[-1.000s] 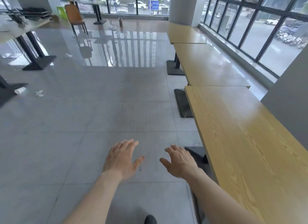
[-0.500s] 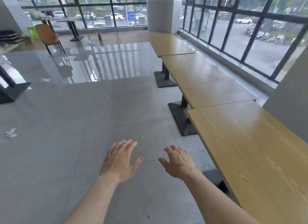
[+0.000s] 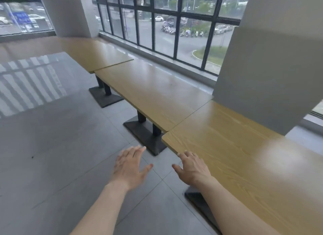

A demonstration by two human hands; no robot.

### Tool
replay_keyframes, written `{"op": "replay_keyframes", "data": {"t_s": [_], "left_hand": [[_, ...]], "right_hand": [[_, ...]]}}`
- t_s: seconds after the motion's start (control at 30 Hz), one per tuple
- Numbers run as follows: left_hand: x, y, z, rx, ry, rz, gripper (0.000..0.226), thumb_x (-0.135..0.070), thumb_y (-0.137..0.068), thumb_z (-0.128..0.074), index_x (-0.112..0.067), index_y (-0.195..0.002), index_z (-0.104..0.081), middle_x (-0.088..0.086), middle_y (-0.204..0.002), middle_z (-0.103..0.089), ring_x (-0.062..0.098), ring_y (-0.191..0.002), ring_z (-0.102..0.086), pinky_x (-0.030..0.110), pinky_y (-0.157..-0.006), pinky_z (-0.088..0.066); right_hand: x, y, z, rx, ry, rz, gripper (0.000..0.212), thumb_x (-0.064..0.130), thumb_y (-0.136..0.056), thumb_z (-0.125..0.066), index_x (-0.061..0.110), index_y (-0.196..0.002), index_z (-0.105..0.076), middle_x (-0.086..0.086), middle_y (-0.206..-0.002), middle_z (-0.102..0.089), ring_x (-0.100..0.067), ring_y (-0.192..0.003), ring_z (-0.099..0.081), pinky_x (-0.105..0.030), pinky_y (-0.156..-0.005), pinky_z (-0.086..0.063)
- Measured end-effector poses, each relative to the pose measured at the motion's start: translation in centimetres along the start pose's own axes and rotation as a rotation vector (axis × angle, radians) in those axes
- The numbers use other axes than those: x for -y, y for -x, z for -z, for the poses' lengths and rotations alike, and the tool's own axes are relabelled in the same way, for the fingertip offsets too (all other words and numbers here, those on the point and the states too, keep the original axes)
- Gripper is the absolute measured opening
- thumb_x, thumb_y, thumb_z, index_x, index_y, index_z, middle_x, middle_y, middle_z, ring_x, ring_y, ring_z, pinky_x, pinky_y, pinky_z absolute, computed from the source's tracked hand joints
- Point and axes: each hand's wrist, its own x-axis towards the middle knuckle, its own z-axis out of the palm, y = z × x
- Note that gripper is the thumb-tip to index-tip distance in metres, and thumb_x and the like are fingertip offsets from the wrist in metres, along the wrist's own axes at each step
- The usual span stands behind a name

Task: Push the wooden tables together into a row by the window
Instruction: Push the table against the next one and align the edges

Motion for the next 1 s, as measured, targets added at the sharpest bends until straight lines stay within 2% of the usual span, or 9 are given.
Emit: {"op": "replay_keyframes", "data": {"t_s": [0.1,0.2,0.43,0.6,0.7,0.87,1.0], "left_hand": [[1.1,-5.5,0.9,0.046,0.010,-0.108,0.073,-0.067,-0.098,-0.038,-0.035,-0.160,-0.018,-0.010,-0.169,-0.019,0.013,-0.157,-0.010,0.038,-0.129,-0.004],[1.0,-10.4,0.6,0.079,0.014,-0.211,0.072,-0.064,-0.099,-0.040,-0.034,-0.160,-0.020,-0.010,-0.169,-0.020,0.013,-0.157,-0.010,0.037,-0.128,-0.004],[-2.2,-19.5,-5.4,0.129,-0.007,-0.481,0.070,-0.067,-0.099,-0.035,-0.033,-0.159,-0.023,-0.011,-0.168,-0.021,0.011,-0.157,-0.006,0.032,-0.126,0.008],[-3.9,-25.4,-12.0,0.132,-0.001,-0.605,0.071,-0.071,-0.098,-0.028,-0.033,-0.158,-0.029,-0.009,-0.168,-0.025,0.011,-0.157,-0.009,0.037,-0.129,-0.002],[-4.3,-28.2,-16.0,0.139,-0.014,-0.672,0.070,-0.069,-0.099,-0.027,-0.031,-0.157,-0.032,-0.007,-0.168,-0.026,0.014,-0.158,-0.010,0.039,-0.129,-0.002],[-5.2,-33.0,-22.3,0.139,0.000,-0.745,0.069,-0.066,-0.100,-0.030,-0.027,-0.158,-0.035,-0.002,-0.169,-0.028,0.018,-0.158,-0.013,0.039,-0.129,-0.003],[-5.2,-34.8,-25.3,0.136,0.009,-0.762,0.068,-0.064,-0.101,-0.032,-0.028,-0.159,-0.031,-0.004,-0.169,-0.025,0.018,-0.159,-0.010,0.043,-0.129,-0.006]], "right_hand": [[-0.1,-2.2,0.3,-0.039,-0.036,-0.137,0.058,0.057,-0.102,-0.042,0.023,-0.148,-0.044,-0.004,-0.150,-0.047,-0.026,-0.139,-0.043,-0.040,-0.114,-0.036],[-1.1,-3.6,0.1,-0.065,-0.079,-0.273,0.059,0.056,-0.103,-0.041,0.023,-0.152,-0.042,-0.005,-0.158,-0.040,-0.026,-0.147,-0.035,-0.041,-0.116,-0.032],[-6.3,-6.4,-3.6,-0.147,-0.153,-0.533,0.063,0.055,-0.103,-0.038,0.022,-0.157,-0.035,-0.007,-0.167,-0.030,-0.027,-0.154,-0.025,-0.041,-0.123,-0.025],[-10.1,-10.5,-7.5,-0.245,-0.128,-0.635,0.062,0.056,-0.102,-0.040,0.021,-0.153,-0.041,-0.010,-0.166,-0.031,-0.028,-0.155,-0.024,-0.041,-0.124,-0.022],[-12.2,-13.1,-10.6,-0.309,-0.093,-0.679,0.068,0.061,-0.101,-0.036,0.019,-0.153,-0.043,-0.012,-0.167,-0.029,-0.028,-0.156,-0.021,-0.044,-0.127,-0.019],[-15.0,-17.5,-14.9,-0.368,-0.046,-0.730,0.078,0.067,-0.100,-0.021,0.017,-0.158,-0.033,-0.013,-0.168,-0.024,-0.029,-0.158,-0.012,-0.049,-0.129,-0.009],[-15.4,-18.8,-16.5,-0.477,-0.034,-0.779,0.073,0.063,-0.100,-0.030,0.017,-0.156,-0.035,-0.012,-0.166,-0.027,-0.029,-0.158,-0.015,-0.051,-0.128,-0.008]]}}
